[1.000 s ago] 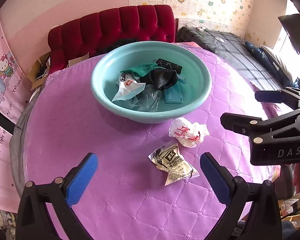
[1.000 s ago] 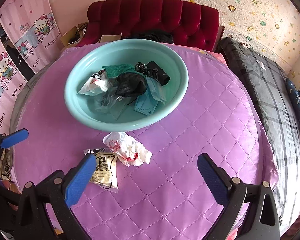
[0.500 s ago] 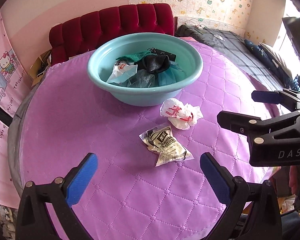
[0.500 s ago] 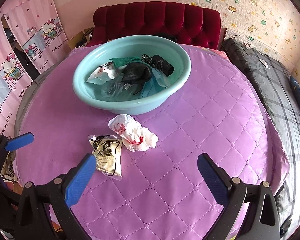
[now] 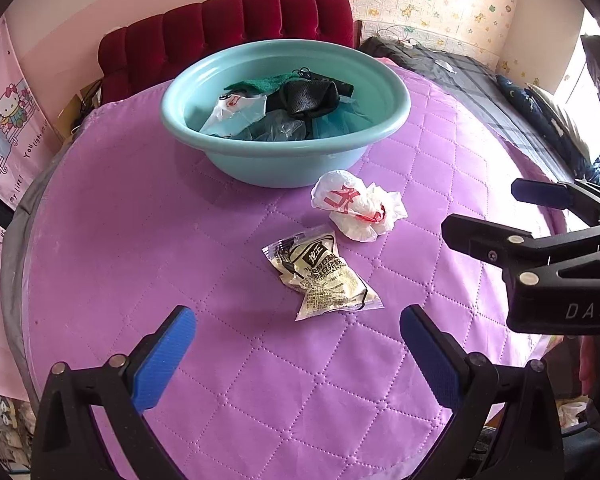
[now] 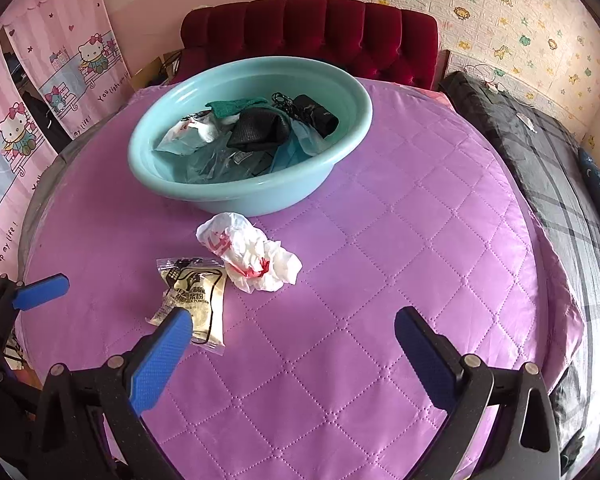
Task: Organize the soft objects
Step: 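Withdraw both tools from the basin toward the white bag and snack packet, then grasp the snack packet with the left tool while the right tool grasps the white-and-red bag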
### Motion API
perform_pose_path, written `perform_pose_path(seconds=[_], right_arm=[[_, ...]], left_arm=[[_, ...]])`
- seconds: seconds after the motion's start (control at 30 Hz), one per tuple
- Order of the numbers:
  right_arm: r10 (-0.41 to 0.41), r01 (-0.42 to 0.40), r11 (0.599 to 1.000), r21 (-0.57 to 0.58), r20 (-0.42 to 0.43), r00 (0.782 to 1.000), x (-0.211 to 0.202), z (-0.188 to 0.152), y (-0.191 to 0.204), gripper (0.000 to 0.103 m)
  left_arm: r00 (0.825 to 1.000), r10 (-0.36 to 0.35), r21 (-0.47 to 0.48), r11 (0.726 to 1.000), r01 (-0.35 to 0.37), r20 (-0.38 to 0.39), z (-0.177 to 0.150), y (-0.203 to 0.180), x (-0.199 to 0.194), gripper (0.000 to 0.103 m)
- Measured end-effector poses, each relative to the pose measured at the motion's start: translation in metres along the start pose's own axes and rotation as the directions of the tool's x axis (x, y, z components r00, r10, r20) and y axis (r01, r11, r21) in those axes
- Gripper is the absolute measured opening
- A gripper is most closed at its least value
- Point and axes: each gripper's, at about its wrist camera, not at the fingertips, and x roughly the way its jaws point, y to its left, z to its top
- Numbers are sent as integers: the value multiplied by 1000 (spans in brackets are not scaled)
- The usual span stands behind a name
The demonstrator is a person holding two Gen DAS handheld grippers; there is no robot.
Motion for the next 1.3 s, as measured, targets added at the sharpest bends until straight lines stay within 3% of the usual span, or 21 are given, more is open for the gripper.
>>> perform_pose_path(seconds=[1.27, 1.3], right_arm=[[23, -26, 999, -22, -138, 990, 72, 2, -32, 103], [25, -28, 999, -21, -138, 990, 73, 3, -32, 103]], left_arm=[[988, -22, -120, 993, 4, -153, 13, 1, 101, 103], [988, -24, -122, 992, 5, -154, 13, 2, 102, 100]])
